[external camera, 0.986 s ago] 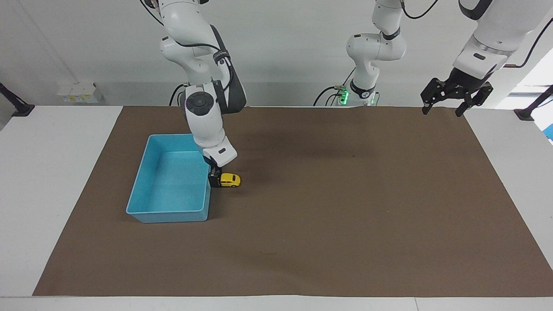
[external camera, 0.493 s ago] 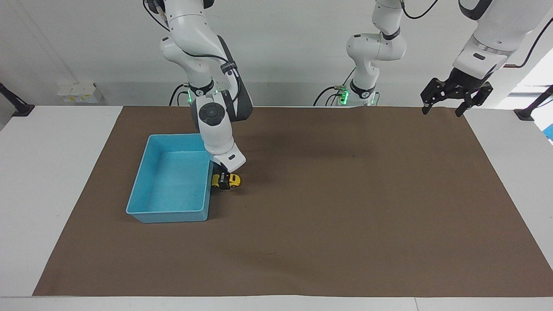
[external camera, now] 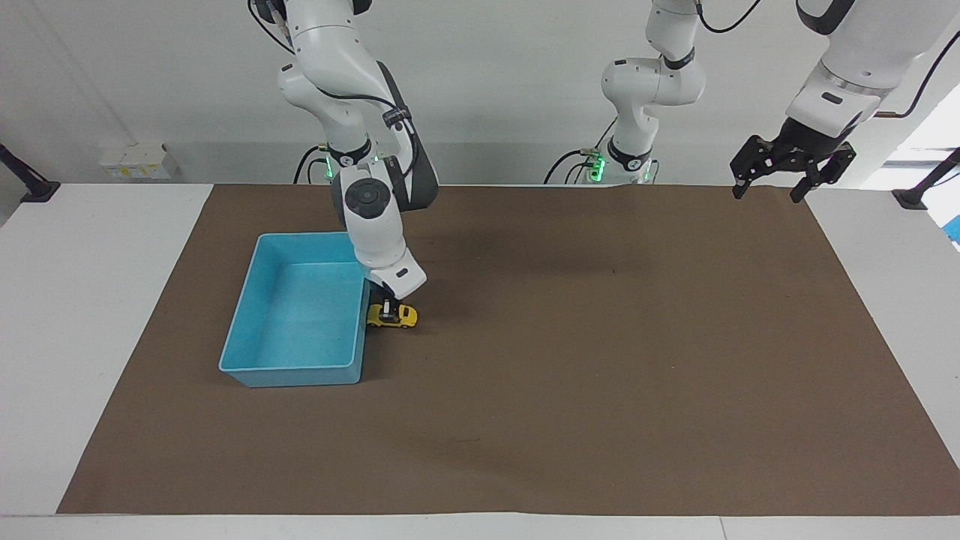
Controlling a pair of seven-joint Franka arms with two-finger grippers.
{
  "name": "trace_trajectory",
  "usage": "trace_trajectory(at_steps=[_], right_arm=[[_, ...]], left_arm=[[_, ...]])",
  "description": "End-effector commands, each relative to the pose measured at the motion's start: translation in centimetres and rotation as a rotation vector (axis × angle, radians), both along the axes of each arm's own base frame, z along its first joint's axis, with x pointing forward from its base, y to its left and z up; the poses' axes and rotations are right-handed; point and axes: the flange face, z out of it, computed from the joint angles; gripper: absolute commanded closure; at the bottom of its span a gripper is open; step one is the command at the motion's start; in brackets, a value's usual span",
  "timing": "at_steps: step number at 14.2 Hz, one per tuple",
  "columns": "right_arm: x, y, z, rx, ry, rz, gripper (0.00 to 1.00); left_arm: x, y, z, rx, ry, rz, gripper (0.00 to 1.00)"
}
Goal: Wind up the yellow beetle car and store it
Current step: 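Lower the right gripper and grasp the yellow car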
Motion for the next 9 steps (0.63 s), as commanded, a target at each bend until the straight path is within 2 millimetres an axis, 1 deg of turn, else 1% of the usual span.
trace_trajectory(at_steps=[1,2,3,4,6,9], right_arm=[[0.0,-0.1,0.2,0.010,-0.015,-0.031,1.00],[0.4,0.5,0.7,0.015,-0.028,-0.038,1.00],[0.6,2.4,1.4,0.024,-0.045,-0.027,1.00],[1.1,4.0,2.5,0.035,-0.063,-0.048,1.00],[1.7,6.2,5.0,0.056,-0.091,-0.103,1.00],[2.5,7.1,7.7,0.067,-0.103,-0.120,1.00]], left_arm=[[-0.9,0.3,0.2,-0.005,0.007,0.010,0.00],[-0.9,0.3,0.2,-0.005,0.007,0.010,0.00],[-0.9,0.3,0.2,-0.005,0.006,0.010,0.00],[-0.9,0.3,0.2,-0.005,0.007,0.010,0.00],[-0.9,0.3,0.2,-0.005,0.006,0.010,0.00],[-0.9,0.3,0.2,-0.005,0.007,0.010,0.00]])
